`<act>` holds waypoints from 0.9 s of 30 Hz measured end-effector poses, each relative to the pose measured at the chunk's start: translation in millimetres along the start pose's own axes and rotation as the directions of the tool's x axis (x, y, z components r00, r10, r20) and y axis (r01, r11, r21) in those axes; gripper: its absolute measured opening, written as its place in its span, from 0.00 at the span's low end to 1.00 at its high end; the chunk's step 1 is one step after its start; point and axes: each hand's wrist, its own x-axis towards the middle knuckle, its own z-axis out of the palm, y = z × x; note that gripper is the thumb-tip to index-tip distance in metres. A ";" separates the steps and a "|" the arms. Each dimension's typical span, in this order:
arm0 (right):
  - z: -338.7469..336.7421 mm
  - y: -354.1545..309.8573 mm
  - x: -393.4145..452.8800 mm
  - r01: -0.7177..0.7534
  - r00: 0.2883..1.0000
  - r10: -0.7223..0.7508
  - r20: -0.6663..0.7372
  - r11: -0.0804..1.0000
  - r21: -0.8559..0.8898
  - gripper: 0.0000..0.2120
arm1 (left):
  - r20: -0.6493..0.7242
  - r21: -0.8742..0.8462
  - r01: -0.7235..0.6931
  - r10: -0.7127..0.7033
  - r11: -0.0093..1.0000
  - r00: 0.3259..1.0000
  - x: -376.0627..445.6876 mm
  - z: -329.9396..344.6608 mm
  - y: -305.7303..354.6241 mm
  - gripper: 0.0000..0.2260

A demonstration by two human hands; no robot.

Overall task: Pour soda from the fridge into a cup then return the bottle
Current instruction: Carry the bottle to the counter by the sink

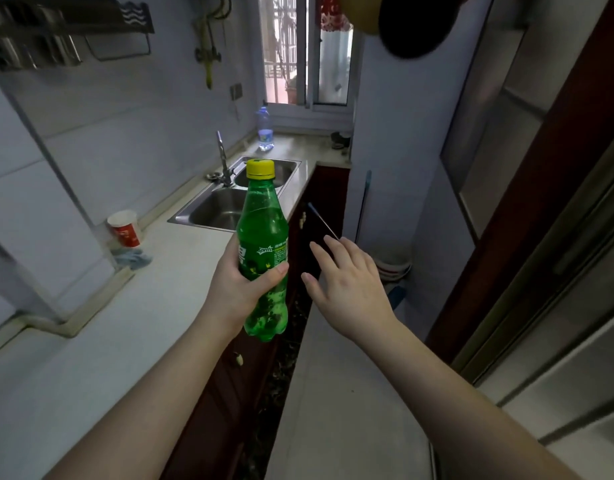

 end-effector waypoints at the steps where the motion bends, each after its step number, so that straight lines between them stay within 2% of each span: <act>1: 7.7 1.2 12.5 0.008 1.000 -0.008 0.009 1.000 -0.001 0.30 | -0.007 -0.004 0.004 -0.004 1.000 1.000 11.6 -2.3 -6.3 0.24; 10: 77.1 -10.2 151.8 0.107 0.994 -0.108 0.026 0.994 0.016 0.30 | -0.106 0.046 0.052 -0.047 0.998 0.993 126.2 -53.5 -56.3 0.29; 16: 114.6 -27.3 224.7 0.147 0.988 -0.150 0.033 0.986 0.079 0.31 | -0.179 0.073 0.108 -0.093 0.992 0.979 189.0 -91.2 -72.6 0.24; 23: 156.5 -44.6 297.6 0.280 0.960 -0.281 -0.018 0.949 0.146 0.27 | -0.300 0.052 0.126 -0.105 0.991 0.948 235.3 -119.7 -92.7 0.25; 27: 185.7 -51.9 343.4 0.363 0.927 -0.374 0.015 0.908 0.208 0.28 | -0.390 0.087 0.133 -0.089 0.987 0.917 267.3 -127.8 -110.5 0.28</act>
